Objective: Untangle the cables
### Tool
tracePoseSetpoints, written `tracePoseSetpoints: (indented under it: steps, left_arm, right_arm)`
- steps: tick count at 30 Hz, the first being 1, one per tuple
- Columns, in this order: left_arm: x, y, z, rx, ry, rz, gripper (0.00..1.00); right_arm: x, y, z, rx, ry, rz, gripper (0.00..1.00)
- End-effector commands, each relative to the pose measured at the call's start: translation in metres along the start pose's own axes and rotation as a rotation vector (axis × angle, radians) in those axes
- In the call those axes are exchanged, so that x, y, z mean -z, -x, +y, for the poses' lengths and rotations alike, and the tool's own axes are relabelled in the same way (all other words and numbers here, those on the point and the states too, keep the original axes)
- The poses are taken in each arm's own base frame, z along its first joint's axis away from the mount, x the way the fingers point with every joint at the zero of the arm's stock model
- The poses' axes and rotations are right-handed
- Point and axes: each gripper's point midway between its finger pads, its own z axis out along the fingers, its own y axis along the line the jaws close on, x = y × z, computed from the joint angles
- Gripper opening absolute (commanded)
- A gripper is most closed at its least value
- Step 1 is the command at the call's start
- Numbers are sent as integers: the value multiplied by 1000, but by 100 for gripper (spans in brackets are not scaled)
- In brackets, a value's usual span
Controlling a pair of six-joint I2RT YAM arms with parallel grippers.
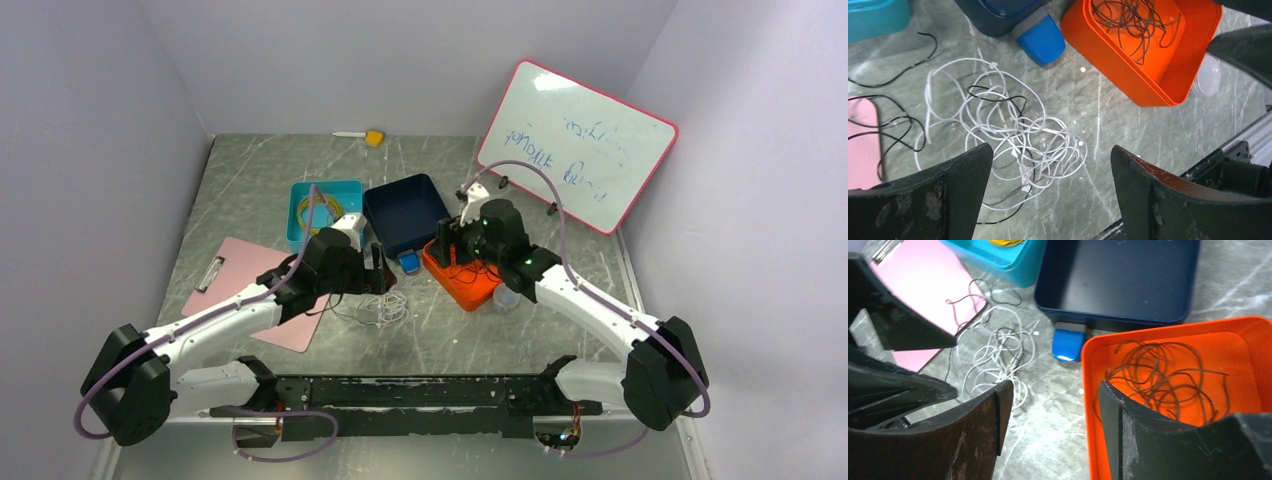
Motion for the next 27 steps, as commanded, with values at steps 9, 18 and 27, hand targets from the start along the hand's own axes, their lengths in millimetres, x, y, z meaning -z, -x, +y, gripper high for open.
tracePoseSetpoints:
  steps: [9,18,27]
  left_arm:
    - [-30,-26,-13,-24,-107,120,82]
    - [-46,-33,-4,-48,-68,163,49]
    - [-31,-7,-16,-82,-77,103,12]
  right_arm:
    - [0,-2,16,53,17,-18,67]
    - [13,-1,12,61,-11,-31,67]
    - [21,3,10,73,-24,-51,67]
